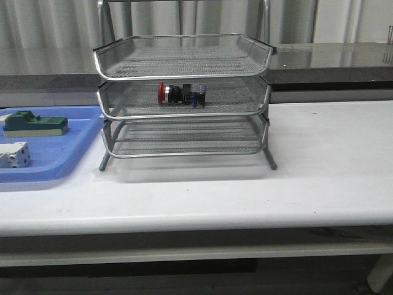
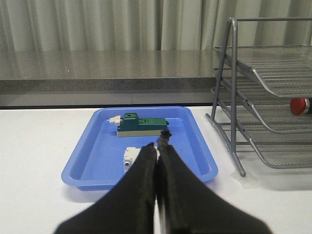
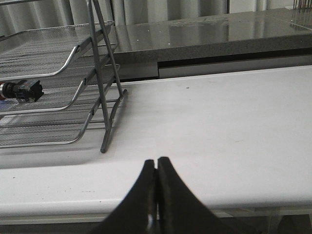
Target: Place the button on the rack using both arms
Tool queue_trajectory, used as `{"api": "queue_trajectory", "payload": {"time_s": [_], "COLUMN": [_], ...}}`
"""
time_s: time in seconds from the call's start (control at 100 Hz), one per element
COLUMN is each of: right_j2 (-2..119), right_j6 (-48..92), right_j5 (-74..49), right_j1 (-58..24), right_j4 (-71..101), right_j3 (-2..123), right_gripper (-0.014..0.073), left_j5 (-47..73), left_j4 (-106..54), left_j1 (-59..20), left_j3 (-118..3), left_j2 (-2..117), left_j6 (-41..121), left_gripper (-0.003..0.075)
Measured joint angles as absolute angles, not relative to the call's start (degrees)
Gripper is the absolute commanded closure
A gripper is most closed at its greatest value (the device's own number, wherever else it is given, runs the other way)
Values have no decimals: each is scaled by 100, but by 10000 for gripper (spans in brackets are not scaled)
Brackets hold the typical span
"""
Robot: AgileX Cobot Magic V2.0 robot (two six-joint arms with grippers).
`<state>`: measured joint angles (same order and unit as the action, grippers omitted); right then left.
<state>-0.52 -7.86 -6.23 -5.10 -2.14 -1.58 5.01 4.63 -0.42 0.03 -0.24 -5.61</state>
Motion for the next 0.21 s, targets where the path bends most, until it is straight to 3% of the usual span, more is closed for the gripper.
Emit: {"api": "queue_trajectory", "payload": {"time_s": [0.21], "right_j2": [-52], "right_j6": [-767], "right_j5": [-623], "right_j1": [-510], "right_j4": [-214], "right_j3": [-158], "right_gripper": [650], "left_j5": [501], "left_j4": [463], "left_j1": [-42], "left_j3": [3], "left_j2": [-24], "left_j6": [-561], "left_gripper": [741]}}
